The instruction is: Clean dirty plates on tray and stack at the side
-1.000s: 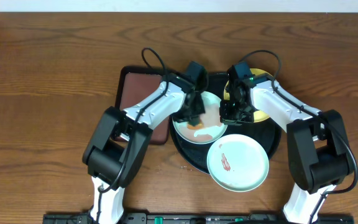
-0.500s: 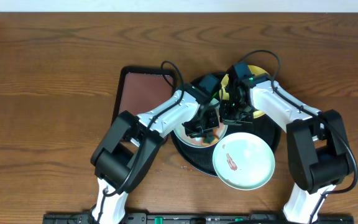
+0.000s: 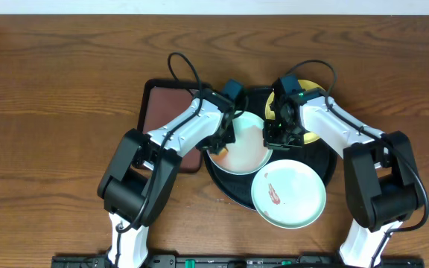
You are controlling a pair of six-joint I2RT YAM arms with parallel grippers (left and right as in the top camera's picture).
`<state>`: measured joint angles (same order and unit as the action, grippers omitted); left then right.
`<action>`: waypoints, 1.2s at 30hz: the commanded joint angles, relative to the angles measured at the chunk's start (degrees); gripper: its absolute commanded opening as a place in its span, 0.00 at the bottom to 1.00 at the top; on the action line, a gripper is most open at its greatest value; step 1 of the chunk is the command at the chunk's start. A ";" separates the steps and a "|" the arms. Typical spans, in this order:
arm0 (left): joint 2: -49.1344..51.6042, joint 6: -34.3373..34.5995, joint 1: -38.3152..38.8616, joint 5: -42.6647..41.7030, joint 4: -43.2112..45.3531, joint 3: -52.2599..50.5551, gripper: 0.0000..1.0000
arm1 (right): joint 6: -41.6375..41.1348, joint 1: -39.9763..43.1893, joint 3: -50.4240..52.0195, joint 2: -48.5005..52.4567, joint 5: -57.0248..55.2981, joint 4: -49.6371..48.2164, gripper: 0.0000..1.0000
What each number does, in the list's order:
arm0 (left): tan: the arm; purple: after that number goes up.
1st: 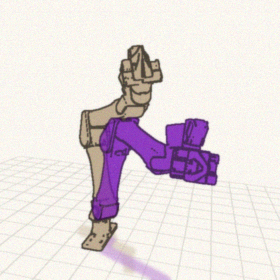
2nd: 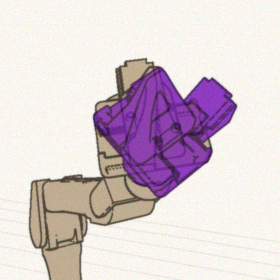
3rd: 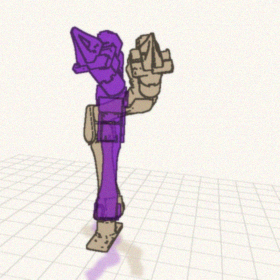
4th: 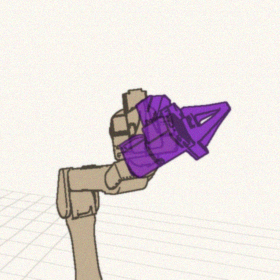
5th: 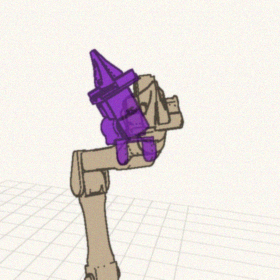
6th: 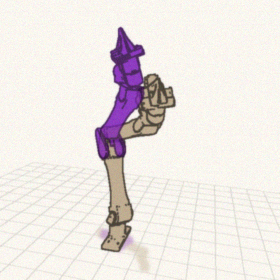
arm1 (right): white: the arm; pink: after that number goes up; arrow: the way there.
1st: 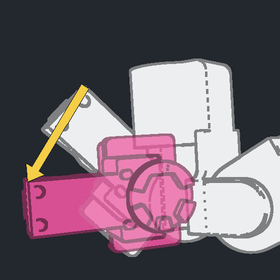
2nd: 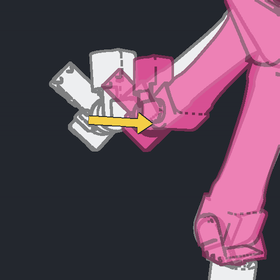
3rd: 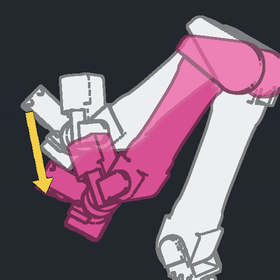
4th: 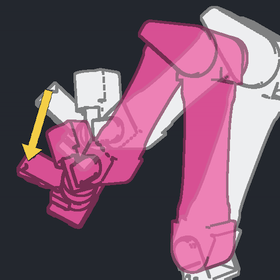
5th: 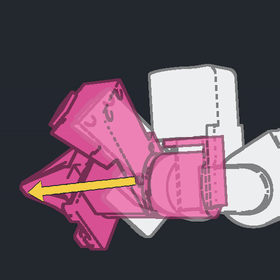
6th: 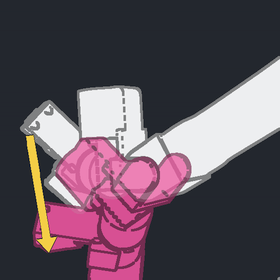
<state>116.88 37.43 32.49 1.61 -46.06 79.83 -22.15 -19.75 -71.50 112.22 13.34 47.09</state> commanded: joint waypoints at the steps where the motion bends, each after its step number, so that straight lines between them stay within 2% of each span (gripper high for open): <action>1: 2.91 -3.87 -1.90 20.22 0.98 -1.27 0.07 | -0.07 -0.70 0.70 1.38 -4.57 0.57 0.01; 9: -1.42 -4.20 -1.95 21.16 0.35 3.28 0.07 | 0.22 -0.70 0.70 1.38 -5.88 1.77 0.01; 14: -9.94 -4.28 -3.37 14.80 -0.07 3.67 0.07 | 0.35 -0.70 0.70 1.38 -5.86 1.60 0.01; 19: -16.37 -7.72 -8.33 10.75 -2.34 3.65 0.08 | 0.92 -0.57 0.70 1.38 -5.81 0.61 0.01; 24: -15.96 -13.05 -14.38 6.43 -4.22 1.86 0.08 | 4.20 -0.44 0.70 1.36 -5.44 -0.98 0.01; 31: -12.37 -18.43 -19.43 1.49 0.11 -4.63 0.09 | 7.48 -0.44 0.70 1.38 -4.90 -4.48 0.01; 33: -11.98 -18.88 -19.96 1.07 0.00 -4.66 0.17 | 7.45 -0.44 0.68 1.38 -4.39 -4.98 0.01; 35: -12.57 -19.87 -20.24 -0.35 -0.20 -4.15 0.31 | 7.45 -0.44 0.44 1.33 -2.84 -5.09 0.01; 36: -13.14 -19.87 -20.44 -1.20 -0.66 -3.61 0.43 | 7.48 -0.37 0.00 1.22 -2.43 -4.87 0.01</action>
<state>105.58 20.01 12.60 3.51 -46.33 74.85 -16.05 -20.21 -71.50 112.22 12.91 42.92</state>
